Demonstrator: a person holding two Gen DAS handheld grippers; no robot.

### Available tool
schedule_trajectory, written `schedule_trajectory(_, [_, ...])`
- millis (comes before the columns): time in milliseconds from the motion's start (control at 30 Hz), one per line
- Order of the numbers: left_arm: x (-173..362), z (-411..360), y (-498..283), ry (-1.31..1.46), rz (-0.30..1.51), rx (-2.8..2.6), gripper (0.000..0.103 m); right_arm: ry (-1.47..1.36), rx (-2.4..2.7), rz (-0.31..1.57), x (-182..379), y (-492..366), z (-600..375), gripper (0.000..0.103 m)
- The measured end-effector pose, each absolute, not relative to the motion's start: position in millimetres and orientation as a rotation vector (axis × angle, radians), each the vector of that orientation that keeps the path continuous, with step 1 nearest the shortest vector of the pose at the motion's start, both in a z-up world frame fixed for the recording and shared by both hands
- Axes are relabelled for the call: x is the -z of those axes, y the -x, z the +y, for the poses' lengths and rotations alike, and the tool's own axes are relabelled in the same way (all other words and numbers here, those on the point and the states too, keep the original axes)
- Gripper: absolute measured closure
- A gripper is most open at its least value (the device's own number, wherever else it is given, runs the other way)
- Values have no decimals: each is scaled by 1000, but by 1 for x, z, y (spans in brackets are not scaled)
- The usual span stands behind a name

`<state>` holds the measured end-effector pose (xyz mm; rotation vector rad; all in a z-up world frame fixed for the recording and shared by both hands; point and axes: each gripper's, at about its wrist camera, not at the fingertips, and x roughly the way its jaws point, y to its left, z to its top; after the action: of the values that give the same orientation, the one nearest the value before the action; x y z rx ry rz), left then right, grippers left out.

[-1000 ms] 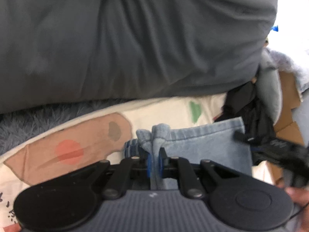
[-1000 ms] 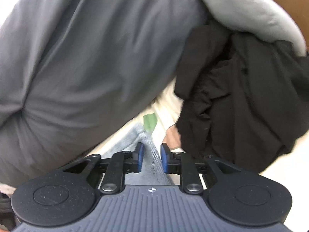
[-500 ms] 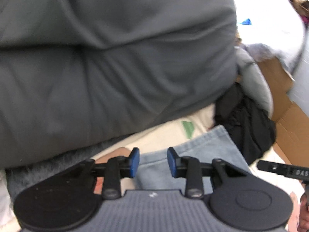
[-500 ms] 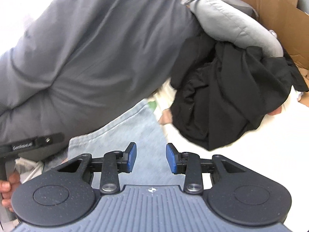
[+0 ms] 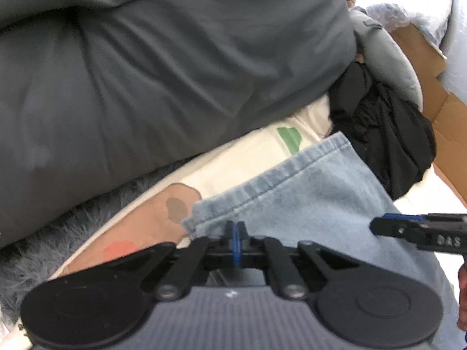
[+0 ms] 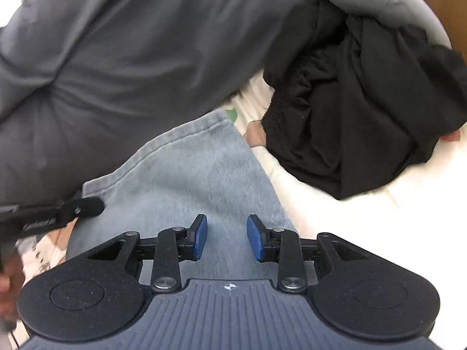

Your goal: Fold clothes

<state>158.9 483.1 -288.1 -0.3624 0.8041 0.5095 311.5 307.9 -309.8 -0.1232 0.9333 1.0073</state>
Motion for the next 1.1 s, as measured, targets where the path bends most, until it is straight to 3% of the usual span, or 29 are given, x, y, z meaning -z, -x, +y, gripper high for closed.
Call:
schedule_trajectory(267, [258, 458, -150, 342, 750, -468, 90, 80, -992, 950, 289, -308, 295, 65])
schedule_trajectory(933, [274, 434, -145, 225, 842, -495, 88, 206, -943, 1005, 312, -276, 199, 71])
schedule_trajectory(1100, [268, 423, -127, 268, 848, -474, 77, 200, -878, 1080, 311, -266, 168, 72])
